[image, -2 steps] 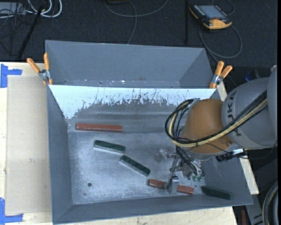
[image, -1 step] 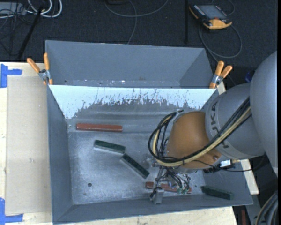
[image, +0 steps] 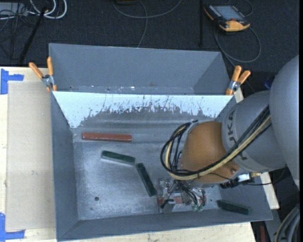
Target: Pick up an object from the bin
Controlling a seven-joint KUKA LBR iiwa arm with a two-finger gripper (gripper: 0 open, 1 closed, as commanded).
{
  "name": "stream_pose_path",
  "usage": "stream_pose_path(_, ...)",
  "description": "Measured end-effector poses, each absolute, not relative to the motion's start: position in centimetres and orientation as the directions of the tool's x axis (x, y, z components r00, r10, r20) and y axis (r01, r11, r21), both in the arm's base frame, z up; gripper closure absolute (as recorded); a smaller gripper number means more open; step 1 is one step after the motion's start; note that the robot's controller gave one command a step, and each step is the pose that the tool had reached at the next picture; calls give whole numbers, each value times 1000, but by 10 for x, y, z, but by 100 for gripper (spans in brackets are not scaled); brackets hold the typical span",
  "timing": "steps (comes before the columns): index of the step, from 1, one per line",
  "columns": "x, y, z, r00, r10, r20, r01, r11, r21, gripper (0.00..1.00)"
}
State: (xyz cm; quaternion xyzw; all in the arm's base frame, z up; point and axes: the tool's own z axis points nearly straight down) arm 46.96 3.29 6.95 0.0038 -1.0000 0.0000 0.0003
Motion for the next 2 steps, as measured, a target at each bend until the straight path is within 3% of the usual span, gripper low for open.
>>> stream_pose_path(1, 471, 44, 173, -1000, 16, -7, 16, 1000, 1, 100)
stream_pose_path(2, 471, 44, 218, -1000, 3, -4, 3, 1000, 1, 100)
